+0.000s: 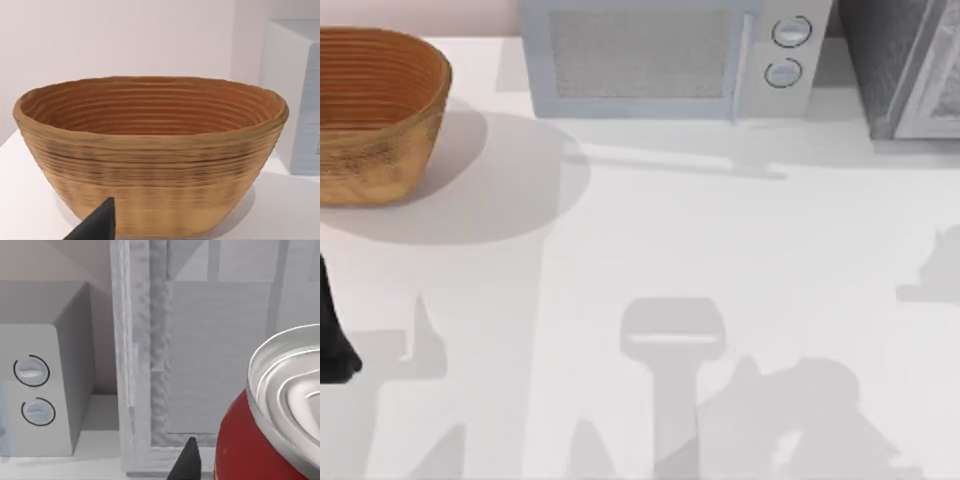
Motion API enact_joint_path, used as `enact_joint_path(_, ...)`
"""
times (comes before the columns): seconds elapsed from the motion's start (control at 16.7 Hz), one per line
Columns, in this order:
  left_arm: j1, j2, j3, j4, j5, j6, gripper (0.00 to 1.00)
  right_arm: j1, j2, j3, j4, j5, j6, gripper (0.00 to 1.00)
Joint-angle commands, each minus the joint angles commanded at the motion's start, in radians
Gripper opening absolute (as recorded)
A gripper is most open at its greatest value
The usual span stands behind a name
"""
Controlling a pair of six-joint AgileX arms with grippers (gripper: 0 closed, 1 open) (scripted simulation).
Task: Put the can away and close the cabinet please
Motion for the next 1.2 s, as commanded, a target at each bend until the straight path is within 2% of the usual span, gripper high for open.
enact_joint_path(0.66, 0.0, 0.0, 0.0, 0.0, 0.0, 0.0, 1.0, 0.039, -0.568, -0.229, -0.3, 0.029, -0.001, 0.0)
enact_joint_path(1.2, 0.0, 0.0, 0.0, 0.0, 0.0, 0.0, 1.0, 0.042, -0.638, -0.256, -0.336, 0.032, 0.0, 0.0)
